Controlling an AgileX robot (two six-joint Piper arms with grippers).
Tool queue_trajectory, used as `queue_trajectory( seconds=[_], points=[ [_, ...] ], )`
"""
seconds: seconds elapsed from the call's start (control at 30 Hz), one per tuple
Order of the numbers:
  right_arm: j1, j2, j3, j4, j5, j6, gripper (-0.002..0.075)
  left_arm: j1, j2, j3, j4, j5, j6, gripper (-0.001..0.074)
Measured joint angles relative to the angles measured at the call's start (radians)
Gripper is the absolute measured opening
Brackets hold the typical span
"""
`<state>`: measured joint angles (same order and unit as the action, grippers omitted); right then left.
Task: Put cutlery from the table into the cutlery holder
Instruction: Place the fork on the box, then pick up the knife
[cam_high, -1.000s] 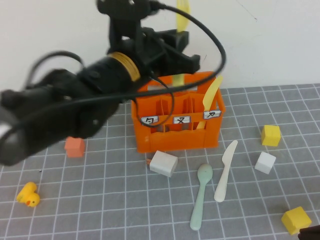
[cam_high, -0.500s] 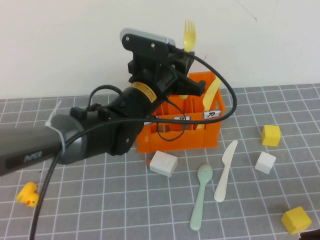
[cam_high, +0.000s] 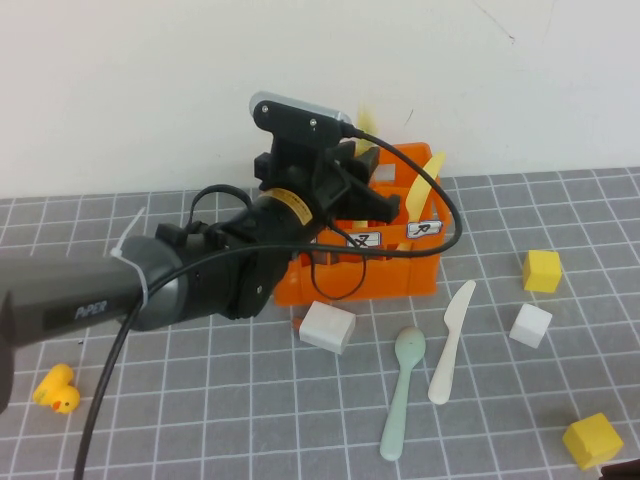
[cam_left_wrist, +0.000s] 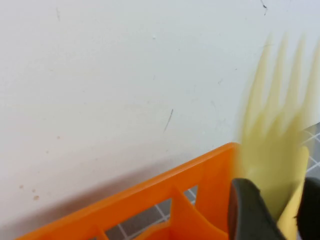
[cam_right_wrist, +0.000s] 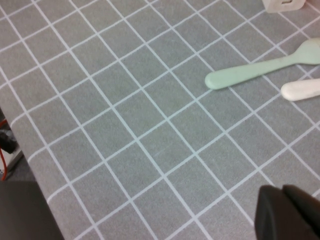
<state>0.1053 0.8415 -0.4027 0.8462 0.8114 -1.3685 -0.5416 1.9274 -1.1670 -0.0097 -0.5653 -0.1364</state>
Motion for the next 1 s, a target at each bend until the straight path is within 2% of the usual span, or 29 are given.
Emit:
queue_trajectory(
  seconds=[0.13, 0.43, 0.5, 0.57, 0.6, 0.7, 1.0],
  points=[
    [0.000, 0.000, 0.000, 0.000, 0.000, -0.002, -0.0003, 0.013, 0.000, 0.000, -0.004, -0.002, 0.008, 0.0257],
    [0.000, 0.000, 0.000, 0.000, 0.000, -0.003, -0.0003, 0.021, -0.005, 0.000, 0.001, 0.001, 0.049, 0.0259],
    [0.000, 0.000, 0.000, 0.000, 0.000, -0.003, -0.0003, 0.021, -0.033, 0.000, 0.010, 0.023, 0.056, 0.0216],
    [0.000, 0.000, 0.000, 0.000, 0.000, -0.006, -0.0003, 0.021, -0.078, 0.000, 0.010, 0.062, 0.061, 0.0125],
    [0.000, 0.000, 0.000, 0.000, 0.000, -0.012, -0.0003, 0.021, -0.110, 0.000, 0.010, 0.093, 0.069, 0.0082],
    [0.000, 0.000, 0.000, 0.012, -0.002, -0.027, -0.0003, 0.021, -0.215, 0.000, 0.015, 0.215, 0.100, 0.0025],
    [0.000, 0.000, 0.000, 0.025, -0.029, -0.029, -0.0003, 0.021, -0.550, 0.004, 0.025, 0.724, 0.111, 0.0002]
  ],
)
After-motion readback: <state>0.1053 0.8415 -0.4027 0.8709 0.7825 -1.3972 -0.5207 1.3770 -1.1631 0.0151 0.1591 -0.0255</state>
